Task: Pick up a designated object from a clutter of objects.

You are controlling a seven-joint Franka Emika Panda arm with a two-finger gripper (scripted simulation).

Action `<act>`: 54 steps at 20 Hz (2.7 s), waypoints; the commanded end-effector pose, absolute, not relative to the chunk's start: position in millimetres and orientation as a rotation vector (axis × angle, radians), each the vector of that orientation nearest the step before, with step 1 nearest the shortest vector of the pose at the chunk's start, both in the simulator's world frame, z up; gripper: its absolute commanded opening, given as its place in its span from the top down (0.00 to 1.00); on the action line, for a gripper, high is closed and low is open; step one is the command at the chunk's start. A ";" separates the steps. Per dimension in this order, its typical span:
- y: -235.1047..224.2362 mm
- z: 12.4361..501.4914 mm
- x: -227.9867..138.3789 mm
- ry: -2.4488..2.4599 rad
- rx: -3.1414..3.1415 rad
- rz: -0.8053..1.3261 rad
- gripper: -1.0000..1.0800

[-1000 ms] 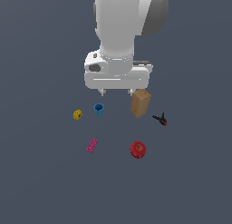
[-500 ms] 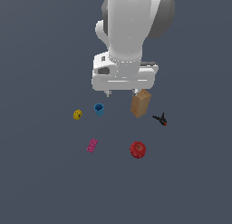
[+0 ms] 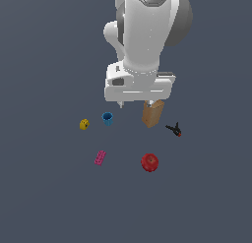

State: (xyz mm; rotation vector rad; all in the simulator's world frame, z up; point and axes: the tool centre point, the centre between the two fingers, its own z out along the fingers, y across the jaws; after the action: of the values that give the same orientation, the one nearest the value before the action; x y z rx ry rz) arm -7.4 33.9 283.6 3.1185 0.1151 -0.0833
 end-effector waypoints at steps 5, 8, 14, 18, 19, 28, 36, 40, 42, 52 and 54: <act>68.1 250.4 -3.7 0.171 3.103 -0.071 0.04; 92.0 227.7 -3.7 0.210 3.094 -0.060 0.04; 154.3 170.6 -14.2 0.314 3.082 -0.034 0.04; 196.4 132.8 -29.9 0.389 3.081 -0.018 0.04; 205.6 124.6 -34.3 0.405 3.081 -0.015 0.04; 261.4 75.0 -69.6 0.510 3.092 -0.001 0.04; 272.8 64.7 -79.2 0.534 3.095 -0.002 0.04; 272.8 59.9 -79.4 0.534 3.095 -0.002 0.04; 272.9 54.0 -79.7 0.535 3.095 -0.002 0.04; 273.6 15.7 -80.5 0.536 3.095 0.000 0.04; 273.7 13.6 -80.4 0.536 3.095 0.000 0.04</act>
State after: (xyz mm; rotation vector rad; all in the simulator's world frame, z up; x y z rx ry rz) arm -80.9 273.5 15.7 3.0948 0.5361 -0.0024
